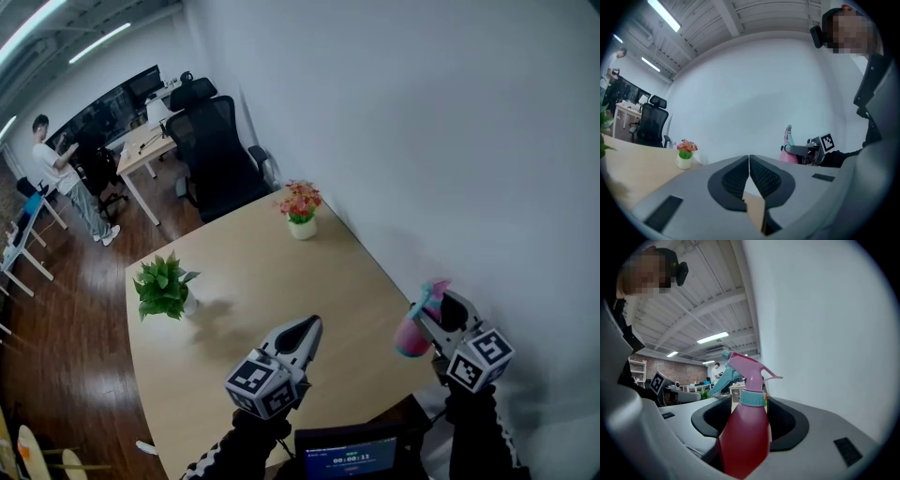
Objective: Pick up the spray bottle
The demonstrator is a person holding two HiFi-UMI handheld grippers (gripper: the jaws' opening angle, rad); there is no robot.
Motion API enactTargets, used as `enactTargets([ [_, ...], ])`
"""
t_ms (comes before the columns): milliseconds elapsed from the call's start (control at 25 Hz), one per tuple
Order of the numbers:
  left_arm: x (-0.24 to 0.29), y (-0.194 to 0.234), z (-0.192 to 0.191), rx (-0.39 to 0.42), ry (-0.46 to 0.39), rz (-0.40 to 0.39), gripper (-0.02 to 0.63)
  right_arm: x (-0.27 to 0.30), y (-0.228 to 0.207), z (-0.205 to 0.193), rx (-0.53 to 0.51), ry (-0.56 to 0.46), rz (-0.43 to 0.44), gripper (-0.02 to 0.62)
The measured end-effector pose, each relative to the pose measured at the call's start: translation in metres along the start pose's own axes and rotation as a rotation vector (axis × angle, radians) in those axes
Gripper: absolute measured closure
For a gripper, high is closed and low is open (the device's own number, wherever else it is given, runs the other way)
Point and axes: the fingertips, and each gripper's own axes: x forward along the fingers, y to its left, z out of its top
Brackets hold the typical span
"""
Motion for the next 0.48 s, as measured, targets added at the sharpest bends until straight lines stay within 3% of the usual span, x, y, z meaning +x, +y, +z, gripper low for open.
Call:
enactTargets([
  [280, -0.026, -0.014, 0.019, 0.030, -0.060, 0.024, 0.606, -0.038, 0.021, 0.028, -0.069, -0.140, -0.030, 0.377],
  [480, -0.031, -0.018, 0.017, 0.028, -0.047, 0.030, 0.606, -0.050, 0.026, 0.031, -0.079, -0.161, -0.060, 0.377],
])
